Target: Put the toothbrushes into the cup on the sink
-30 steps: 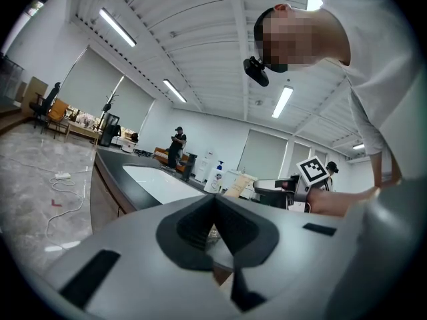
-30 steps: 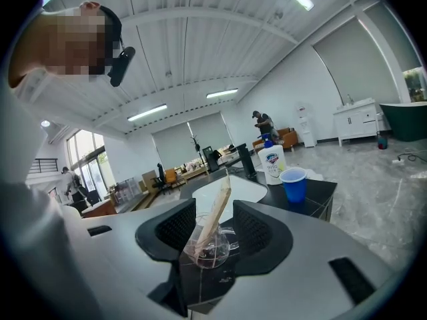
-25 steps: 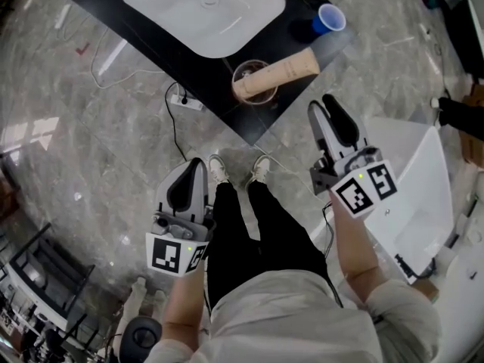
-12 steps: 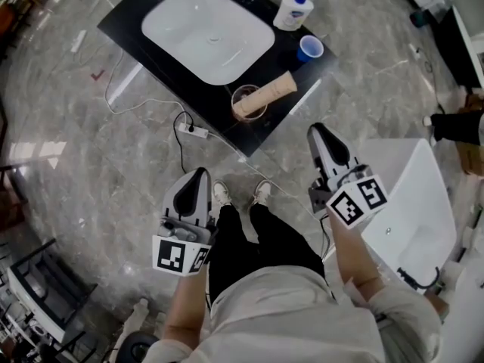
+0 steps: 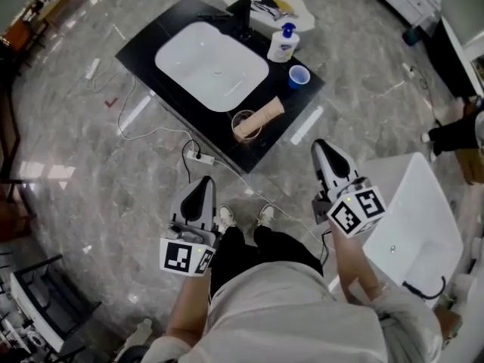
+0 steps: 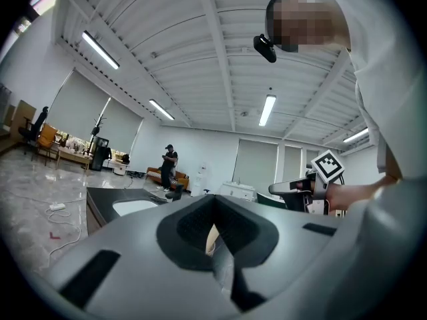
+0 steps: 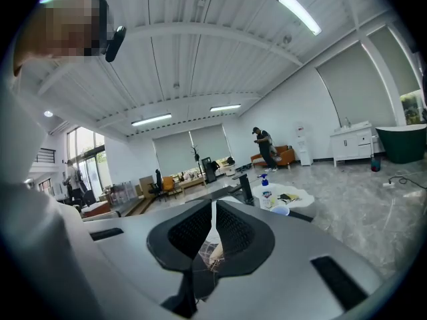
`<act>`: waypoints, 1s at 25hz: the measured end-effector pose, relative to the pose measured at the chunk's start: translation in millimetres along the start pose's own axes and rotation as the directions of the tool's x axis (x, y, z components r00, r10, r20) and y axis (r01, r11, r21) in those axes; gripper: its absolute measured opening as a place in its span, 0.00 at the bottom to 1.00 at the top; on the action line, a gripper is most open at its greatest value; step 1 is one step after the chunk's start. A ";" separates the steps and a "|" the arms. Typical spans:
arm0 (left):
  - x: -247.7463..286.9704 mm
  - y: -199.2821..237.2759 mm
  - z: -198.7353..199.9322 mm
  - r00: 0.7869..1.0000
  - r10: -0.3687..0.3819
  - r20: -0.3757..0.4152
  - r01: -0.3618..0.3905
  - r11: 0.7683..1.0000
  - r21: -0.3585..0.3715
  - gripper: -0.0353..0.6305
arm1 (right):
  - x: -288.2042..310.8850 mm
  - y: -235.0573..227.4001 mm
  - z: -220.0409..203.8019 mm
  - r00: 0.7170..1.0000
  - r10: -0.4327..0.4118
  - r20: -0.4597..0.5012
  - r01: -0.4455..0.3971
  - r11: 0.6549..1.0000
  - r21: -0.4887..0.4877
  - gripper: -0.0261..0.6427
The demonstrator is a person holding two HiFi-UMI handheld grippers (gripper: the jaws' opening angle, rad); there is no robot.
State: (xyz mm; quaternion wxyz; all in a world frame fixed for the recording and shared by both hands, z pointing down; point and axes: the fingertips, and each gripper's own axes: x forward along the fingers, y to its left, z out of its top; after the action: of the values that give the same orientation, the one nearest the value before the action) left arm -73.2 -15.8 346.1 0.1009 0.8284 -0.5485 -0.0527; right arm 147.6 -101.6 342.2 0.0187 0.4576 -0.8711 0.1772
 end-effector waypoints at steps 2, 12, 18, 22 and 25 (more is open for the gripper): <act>-0.4 -3.7 5.4 1.000 -0.001 0.010 0.001 1.000 0.015 0.06 | -3.3 1.4 7.4 1.000 0.005 0.011 -0.005 1.000 -0.019 0.11; -13.2 -16.0 31.8 0.997 0.008 0.078 -0.016 0.994 0.107 0.06 | -18.2 35.7 33.0 0.994 0.085 0.062 -0.077 0.989 -0.126 0.11; -16.4 -27.1 32.4 0.996 0.003 0.093 -0.015 0.992 0.124 0.06 | -27.3 55.9 38.8 0.988 0.135 0.078 -0.116 0.972 -0.204 0.11; -19.6 -29.7 34.3 0.995 0.003 0.103 -0.016 0.991 0.131 0.06 | -33.2 65.5 37.1 0.986 0.140 0.086 -0.116 0.964 -0.240 0.11; -23.5 -27.7 35.1 0.994 0.010 0.107 -0.024 0.991 0.129 0.06 | -36.6 72.2 31.8 0.987 0.138 0.078 -0.114 0.959 -0.260 0.11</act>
State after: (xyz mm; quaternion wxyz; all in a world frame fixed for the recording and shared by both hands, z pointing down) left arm -64.5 12.5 305.1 0.0177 0.8245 -0.5625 -0.0599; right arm 114.9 -45.5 284.2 0.0245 0.4027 -0.9140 0.0429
